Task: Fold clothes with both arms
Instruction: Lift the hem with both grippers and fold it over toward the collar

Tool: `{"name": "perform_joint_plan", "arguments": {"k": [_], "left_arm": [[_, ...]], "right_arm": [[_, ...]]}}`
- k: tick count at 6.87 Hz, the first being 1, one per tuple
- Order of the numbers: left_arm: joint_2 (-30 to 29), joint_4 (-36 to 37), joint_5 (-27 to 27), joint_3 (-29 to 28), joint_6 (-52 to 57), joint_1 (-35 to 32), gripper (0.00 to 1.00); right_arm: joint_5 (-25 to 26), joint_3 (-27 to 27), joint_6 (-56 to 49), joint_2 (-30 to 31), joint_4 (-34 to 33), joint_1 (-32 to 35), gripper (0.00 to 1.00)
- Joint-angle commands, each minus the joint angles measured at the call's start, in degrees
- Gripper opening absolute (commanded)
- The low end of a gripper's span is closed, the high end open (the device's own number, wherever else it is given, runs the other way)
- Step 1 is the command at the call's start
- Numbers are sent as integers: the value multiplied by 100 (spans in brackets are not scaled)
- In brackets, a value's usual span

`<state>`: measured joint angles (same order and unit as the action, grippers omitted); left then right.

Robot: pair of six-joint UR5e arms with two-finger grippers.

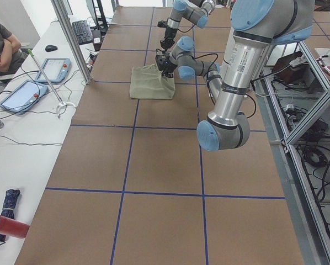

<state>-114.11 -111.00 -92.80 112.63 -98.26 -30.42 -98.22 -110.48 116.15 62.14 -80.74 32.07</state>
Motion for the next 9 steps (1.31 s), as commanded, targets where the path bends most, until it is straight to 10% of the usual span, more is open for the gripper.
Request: {"name": "perform_joint_plan", "arguments": {"k": [1,5,6,7,9], "left_arm": [[-382,-550,-10,-974,236,-289,0],[-796,-1606,34,-2487,333,-517,0],[-1154,-2270,34,-3440,665,-805,27],[-1297,-2651,34,-4076,1251,-1173,49],[-1290,-2664,8,-4065,1661,-1371,50]], "right_arm": [[-118,1189,-206,-542,416,334,0],[-153,2799,-424,-1025,1578,606,6],[-327,3578,-957,-1420,1709,825,99],[-381,4021,-1867,-1545,1894,1175,100],[-1407,4368,-3681,-1399,1895,2168,100]]}}
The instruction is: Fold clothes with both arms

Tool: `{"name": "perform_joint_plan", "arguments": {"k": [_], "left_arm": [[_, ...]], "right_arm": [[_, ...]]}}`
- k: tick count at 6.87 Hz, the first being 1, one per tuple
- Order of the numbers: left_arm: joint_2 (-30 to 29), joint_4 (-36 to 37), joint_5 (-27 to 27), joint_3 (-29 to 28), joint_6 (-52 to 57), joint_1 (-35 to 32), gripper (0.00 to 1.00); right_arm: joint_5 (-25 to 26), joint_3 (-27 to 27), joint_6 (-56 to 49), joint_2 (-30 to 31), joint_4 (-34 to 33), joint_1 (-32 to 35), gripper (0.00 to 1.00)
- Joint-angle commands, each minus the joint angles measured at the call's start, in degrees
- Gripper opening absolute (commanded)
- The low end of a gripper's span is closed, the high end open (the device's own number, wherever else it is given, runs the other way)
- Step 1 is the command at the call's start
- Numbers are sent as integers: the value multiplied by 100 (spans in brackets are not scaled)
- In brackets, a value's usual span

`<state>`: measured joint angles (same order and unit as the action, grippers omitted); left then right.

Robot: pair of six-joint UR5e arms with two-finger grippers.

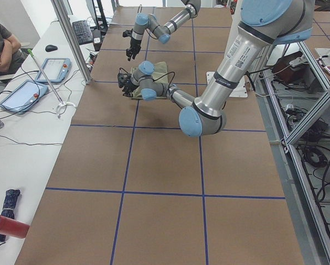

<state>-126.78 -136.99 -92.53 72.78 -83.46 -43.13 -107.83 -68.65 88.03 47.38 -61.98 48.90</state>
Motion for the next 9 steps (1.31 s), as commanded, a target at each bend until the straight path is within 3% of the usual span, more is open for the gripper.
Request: {"name": "perform_joint_plan", "arguments": {"k": [1,2,3,5,6,8,9], "left_arm": [[38,-65,-55,25,216,-125,50],[187,-56,-151,200,242,-134,49],[554,-48,-874,620,713,-343,49],[1755,57,-2079,1927,1872,-1053,50],[2144,154,-2929,2099,2782,-1666,50],[2927,277,-4119,2066,4908,-2809,50],[3087,1009,-4446,2126,5875,-3337,50]], "right_arm": [[-537,151,-1058,192,36,558,100],[-659,-76,-1112,375,28,620,100],[-1156,-418,-1548,821,2,942,100],[-2246,-649,-3737,1717,-51,2021,100],[-2512,-641,-4994,2114,-121,2522,100],[-2768,-684,-7114,2240,-1389,3288,100],[-2796,-833,-8134,2484,-2031,3631,100]]}}
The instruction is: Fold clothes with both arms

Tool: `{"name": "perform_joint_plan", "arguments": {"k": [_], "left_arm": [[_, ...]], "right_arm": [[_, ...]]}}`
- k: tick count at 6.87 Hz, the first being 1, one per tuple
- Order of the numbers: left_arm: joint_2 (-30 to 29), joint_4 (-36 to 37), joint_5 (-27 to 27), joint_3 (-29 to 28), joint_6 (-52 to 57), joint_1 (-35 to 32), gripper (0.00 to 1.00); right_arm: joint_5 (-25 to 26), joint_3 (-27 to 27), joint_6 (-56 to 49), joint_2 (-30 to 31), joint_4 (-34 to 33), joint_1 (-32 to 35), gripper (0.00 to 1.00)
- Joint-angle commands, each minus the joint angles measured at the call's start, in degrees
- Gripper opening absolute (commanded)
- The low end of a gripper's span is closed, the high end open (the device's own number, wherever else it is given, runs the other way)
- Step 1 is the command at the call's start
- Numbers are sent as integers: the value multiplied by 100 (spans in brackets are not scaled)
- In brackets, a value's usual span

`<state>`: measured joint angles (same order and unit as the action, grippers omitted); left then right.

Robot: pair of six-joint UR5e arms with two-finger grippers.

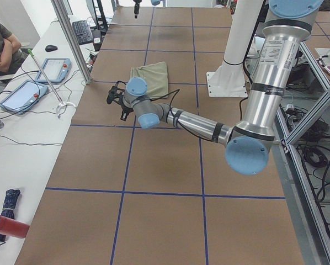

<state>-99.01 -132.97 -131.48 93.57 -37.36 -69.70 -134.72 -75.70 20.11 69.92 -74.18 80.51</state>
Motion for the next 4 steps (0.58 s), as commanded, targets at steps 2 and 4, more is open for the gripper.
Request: {"name": "perform_joint_plan", "arguments": {"k": [2,4], "left_arm": [[304,2572,-668,309,2964,-1534,59],[364,3782,-624,705,3191,-1634,71]], "right_arm": [[-98,-234,-2054,531,-1142,755,100],[-116,-532,-2055,934,-1273,809,100]]}}
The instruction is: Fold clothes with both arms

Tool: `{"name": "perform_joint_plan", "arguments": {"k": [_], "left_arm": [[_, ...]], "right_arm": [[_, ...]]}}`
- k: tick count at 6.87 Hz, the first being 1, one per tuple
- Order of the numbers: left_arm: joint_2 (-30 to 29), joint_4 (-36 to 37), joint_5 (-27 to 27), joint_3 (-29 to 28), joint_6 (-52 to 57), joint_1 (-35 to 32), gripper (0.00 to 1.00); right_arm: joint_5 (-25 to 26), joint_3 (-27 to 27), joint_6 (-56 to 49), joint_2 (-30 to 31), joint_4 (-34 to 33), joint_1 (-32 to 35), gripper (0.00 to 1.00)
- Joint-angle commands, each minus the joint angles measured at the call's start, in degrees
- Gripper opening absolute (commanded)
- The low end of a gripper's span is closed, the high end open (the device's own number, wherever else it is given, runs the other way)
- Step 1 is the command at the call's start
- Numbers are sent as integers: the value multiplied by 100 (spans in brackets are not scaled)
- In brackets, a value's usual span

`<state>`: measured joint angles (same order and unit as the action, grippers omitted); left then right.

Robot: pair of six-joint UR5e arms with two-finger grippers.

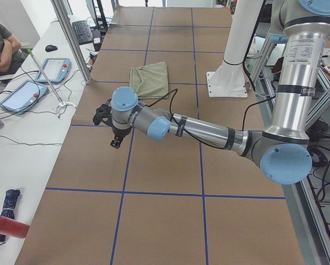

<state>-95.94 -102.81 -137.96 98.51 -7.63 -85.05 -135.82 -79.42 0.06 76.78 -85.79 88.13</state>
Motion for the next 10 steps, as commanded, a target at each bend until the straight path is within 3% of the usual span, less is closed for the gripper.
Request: {"name": "perform_joint_plan", "arguments": {"k": [1,2,5,10], "left_arm": [[353,736,-29,256,218,-99,100],[583,623,-12,248,235,-82,100],[577,317,41,-233,340,-73,100],[567,288,-12,-95,271,-82,100]], "right_arm": [[-6,-275,-42,319,-218,72,100],[55,-720,-42,320,-802,64,100],[221,-1381,-6,600,-983,-155,100],[186,-1515,37,839,-948,-191,100]]}}
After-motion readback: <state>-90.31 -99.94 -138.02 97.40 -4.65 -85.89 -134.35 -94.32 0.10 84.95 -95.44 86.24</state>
